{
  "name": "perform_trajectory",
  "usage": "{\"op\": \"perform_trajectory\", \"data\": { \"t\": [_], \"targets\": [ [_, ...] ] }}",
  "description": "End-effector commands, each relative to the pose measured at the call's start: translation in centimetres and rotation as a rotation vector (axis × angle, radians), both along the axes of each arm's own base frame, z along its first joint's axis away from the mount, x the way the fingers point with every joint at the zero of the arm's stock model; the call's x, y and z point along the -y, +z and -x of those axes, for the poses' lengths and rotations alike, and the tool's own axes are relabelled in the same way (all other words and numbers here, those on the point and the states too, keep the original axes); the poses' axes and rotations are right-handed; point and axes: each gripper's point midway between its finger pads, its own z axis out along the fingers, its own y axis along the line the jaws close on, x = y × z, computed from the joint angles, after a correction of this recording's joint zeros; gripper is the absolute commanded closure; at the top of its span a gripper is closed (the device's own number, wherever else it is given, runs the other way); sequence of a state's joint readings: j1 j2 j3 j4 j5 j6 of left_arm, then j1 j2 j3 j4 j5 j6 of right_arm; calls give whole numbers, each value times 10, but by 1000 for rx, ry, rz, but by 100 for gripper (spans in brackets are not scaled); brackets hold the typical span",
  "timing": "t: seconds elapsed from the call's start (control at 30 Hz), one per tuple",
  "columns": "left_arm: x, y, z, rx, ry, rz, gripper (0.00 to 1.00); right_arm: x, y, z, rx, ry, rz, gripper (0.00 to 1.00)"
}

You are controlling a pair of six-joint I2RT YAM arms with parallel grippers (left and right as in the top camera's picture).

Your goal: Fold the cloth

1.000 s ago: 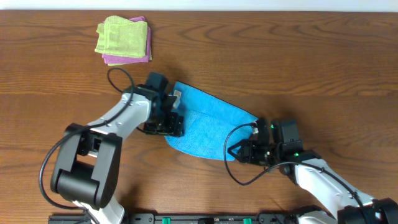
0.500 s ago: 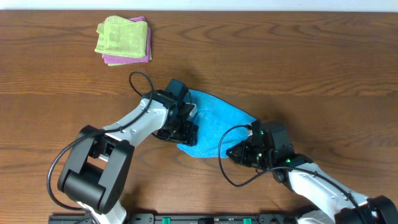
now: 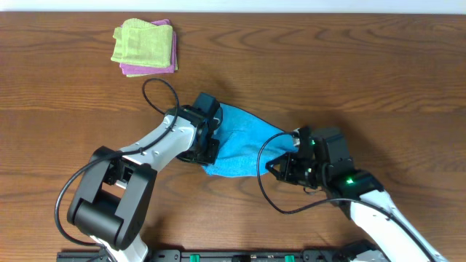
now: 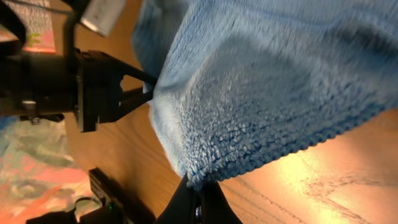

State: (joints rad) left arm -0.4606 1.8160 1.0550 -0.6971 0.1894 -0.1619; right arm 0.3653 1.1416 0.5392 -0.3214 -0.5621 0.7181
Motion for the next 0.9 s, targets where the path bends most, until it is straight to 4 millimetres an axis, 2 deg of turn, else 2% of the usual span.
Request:
{"op": "perform_trajectory", "data": {
  "t": [0.0,0.17,0.3,0.43,0.57,0.73,0.87],
  "targets": [
    [-16,-6,-7,31,62,-91,94,5,11,-9,74,4,50,98],
    [-15,-6,-10,41,63,-86,94,7,13,-10,86,1,58,98],
    [-16,-6,-11,46,66,-93,94,26,13,-12,75,-29,152,99],
    [-18,-5,-13,55,89,-106,94,37,33,-17,103,-15,193,98],
    [-16,2,-14,43,118,-98,94,39,51,-20,112,-14,198,98],
    [8,17,-25,47,126,16,94,39,54,-20,117,-4,205,98],
    [14,18,-24,38,124,43,94,42,47,-10,77,22,228,97]
  ]
}}
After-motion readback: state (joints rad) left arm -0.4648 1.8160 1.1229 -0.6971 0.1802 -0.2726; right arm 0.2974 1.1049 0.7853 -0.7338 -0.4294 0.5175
